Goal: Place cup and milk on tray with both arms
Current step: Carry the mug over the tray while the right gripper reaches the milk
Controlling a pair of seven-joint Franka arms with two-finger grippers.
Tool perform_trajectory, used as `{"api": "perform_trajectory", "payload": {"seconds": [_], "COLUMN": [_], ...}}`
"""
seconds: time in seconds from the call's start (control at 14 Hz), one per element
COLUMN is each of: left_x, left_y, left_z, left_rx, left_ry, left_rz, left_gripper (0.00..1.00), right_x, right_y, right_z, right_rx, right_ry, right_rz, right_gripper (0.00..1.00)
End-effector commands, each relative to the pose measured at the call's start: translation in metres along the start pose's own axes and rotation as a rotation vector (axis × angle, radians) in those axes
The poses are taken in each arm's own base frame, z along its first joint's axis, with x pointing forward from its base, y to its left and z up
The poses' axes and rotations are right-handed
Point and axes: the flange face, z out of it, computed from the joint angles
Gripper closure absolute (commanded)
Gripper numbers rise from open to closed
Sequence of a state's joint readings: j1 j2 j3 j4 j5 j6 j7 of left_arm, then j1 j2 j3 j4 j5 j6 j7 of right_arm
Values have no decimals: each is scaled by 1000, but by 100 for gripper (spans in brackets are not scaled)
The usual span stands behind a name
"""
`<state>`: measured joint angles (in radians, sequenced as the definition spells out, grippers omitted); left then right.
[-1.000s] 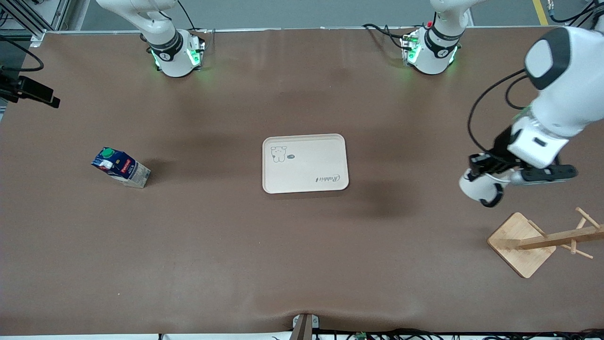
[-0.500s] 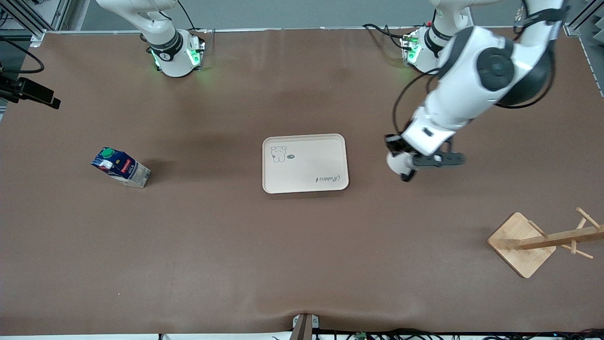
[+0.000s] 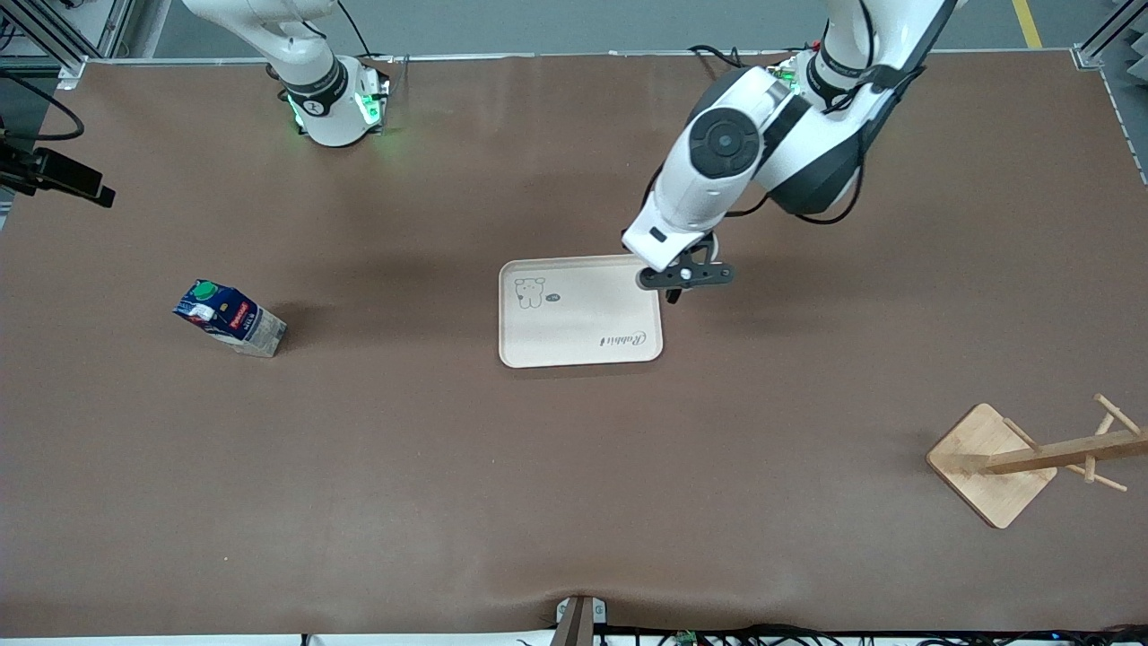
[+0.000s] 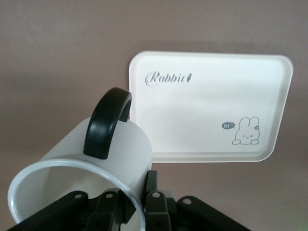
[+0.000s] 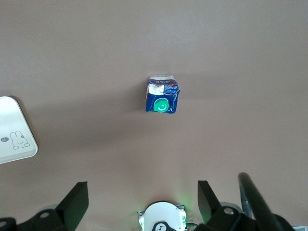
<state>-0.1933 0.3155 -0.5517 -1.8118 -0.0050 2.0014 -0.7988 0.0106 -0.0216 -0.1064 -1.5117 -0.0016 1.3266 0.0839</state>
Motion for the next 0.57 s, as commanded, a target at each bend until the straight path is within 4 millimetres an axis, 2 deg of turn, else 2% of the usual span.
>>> {"api": "perform_trajectory", "payload": {"seconds": [0.0,0.21,0.43,0.5], "left_x": [16,15,21,22], "left_y": [25,59,66,68], "left_z": [22,49,82,88], "left_rx": [-8,31,69,67], "left_ry": [-34,-9,-9,-17], "left_rz": [-54,-107,-141,-154], "left_gripper": [100,100,100,100], "right_x": [0,6,31,33], "right_y": [3,3,-8,-9], "right_z": [4,10,35,32], "right_rx": [-15,-14,-47,-52], "right_ry": [-16,-19,-66,-58], "right_rz": [23,23,9,7], "right_gripper": [0,0,0,0]}}
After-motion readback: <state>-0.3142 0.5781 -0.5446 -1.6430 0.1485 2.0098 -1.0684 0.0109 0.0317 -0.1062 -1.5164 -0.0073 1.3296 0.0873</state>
